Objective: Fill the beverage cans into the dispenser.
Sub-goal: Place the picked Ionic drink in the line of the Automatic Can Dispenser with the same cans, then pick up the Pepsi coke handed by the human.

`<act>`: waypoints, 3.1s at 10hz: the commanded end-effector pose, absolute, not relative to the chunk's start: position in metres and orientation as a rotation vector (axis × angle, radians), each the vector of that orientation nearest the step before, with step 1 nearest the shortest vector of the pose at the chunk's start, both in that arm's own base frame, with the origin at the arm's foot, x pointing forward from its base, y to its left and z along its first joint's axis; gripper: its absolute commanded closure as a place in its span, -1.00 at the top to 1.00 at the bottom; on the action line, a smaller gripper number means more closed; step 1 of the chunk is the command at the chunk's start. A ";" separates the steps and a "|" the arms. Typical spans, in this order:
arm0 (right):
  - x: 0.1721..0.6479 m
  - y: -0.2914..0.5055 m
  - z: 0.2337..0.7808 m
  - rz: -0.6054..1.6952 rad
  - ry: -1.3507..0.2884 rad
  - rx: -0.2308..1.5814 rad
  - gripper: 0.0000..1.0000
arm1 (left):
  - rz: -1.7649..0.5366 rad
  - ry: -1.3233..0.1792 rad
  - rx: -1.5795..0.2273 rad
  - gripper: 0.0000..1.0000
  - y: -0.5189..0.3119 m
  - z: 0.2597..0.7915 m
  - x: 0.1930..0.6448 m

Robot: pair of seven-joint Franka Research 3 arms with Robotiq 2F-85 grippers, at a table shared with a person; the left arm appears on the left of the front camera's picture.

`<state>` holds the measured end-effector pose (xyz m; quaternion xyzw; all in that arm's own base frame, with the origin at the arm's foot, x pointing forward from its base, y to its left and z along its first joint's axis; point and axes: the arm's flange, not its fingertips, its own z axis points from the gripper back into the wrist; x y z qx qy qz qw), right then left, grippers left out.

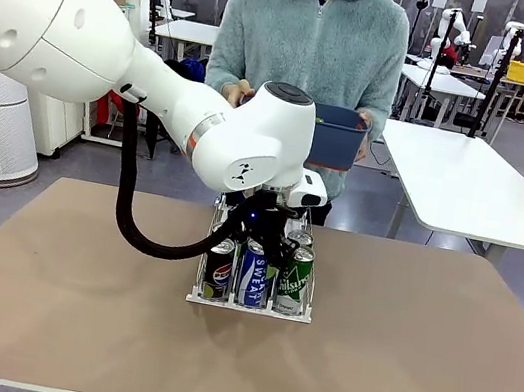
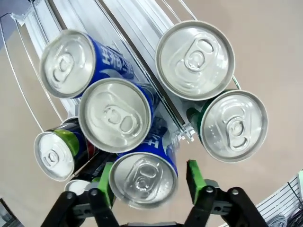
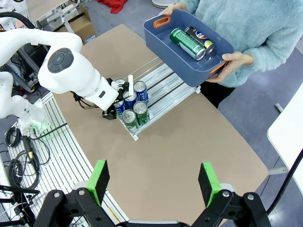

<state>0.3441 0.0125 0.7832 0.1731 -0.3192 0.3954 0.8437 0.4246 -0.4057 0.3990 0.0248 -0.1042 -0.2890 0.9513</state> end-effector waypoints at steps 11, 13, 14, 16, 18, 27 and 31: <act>0.344 0.013 0.782 0.836 -0.672 0.369 1.00 | -0.578 -0.269 0.075 1.00 -0.403 0.446 0.407; 0.344 0.013 0.782 0.836 -0.672 0.369 1.00 | -0.573 -0.271 0.075 1.00 -0.404 0.447 0.407; 0.344 0.013 0.782 0.836 -0.672 0.369 1.00 | -0.547 -0.246 0.122 1.00 -0.394 0.461 0.401; 0.344 0.013 0.782 0.836 -0.672 0.369 1.00 | -0.559 -0.241 0.094 1.00 -0.376 0.501 0.390; 0.344 0.013 0.782 0.836 -0.672 0.369 1.00 | -0.650 -0.272 0.037 1.00 -0.350 0.543 0.384; 0.344 0.013 0.782 0.836 -0.672 0.369 1.00 | -0.939 -0.520 -0.069 1.00 -0.212 0.783 0.374; 0.344 0.013 0.782 0.836 -0.672 0.369 1.00 | -0.893 -0.646 -0.088 1.00 -0.184 0.806 0.348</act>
